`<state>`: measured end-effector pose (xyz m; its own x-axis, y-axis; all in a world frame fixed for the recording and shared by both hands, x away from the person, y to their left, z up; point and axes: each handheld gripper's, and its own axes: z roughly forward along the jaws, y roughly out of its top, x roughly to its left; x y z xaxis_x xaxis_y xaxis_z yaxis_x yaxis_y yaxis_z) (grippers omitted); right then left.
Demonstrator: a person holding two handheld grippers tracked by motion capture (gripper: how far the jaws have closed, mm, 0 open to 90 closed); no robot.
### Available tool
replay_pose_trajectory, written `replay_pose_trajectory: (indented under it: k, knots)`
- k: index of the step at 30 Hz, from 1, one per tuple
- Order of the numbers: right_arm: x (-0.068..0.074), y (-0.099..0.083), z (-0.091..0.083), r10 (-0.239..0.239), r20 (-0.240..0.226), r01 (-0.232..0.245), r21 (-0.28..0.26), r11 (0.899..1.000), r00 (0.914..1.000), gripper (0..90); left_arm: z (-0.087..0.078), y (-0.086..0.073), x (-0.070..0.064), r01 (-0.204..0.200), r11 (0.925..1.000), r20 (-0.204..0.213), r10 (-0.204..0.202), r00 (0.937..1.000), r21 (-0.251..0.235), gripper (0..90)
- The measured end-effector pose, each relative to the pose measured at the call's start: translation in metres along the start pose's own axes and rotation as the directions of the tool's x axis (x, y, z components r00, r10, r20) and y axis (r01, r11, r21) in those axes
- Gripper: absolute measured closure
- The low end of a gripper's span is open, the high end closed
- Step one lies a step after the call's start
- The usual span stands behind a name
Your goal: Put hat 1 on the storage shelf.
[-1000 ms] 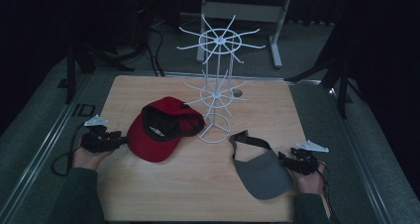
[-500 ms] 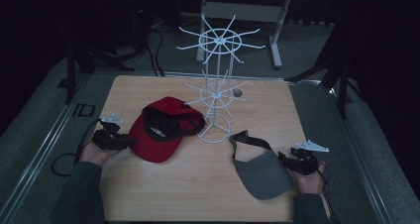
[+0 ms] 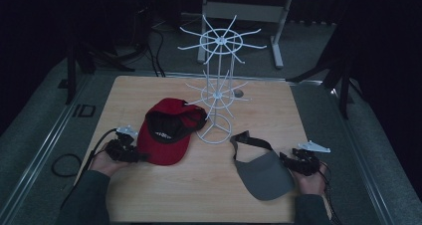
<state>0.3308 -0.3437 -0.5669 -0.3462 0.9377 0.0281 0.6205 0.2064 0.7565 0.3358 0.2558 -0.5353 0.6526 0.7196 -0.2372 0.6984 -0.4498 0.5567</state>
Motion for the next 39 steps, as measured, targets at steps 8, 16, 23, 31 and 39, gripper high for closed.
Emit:
replay_pose_trajectory:
  k: [8,16,23,31,39]
  knots:
    - [0.0,0.0,0.0,0.003,-0.003,-0.003,-0.001,1.0,1.0,38.8,0.009,0.009,0.009,0.006,1.0,0.054,-0.006,0.9985,0.005,57.2]
    - [-0.001,0.0,0.0,0.005,-0.005,-0.005,-0.001,1.0,1.0,38.7,0.017,0.02,0.013,-0.012,0.9991,0.1,0.008,0.995,0.041,59.5]
    - [-0.001,0.0,0.0,0.007,-0.006,-0.007,-0.001,1.0,1.0,38.5,0.02,0.023,0.016,0.004,0.9989,0.119,-0.009,0.9928,0.047,59.3]
    - [-0.001,0.0,0.0,0.007,-0.007,-0.007,-0.001,1.0,1.0,38.4,0.011,0.026,0.017,0.036,0.9993,0.093,-0.035,0.995,-0.006,75.6]
    - [-0.001,0.0,0.0,0.007,-0.007,-0.008,-0.001,1.0,0.9999,38.4,-0.011,0.015,0.011,0.018,0.99,-0.022,-0.021,0.9995,-0.14,84.4]
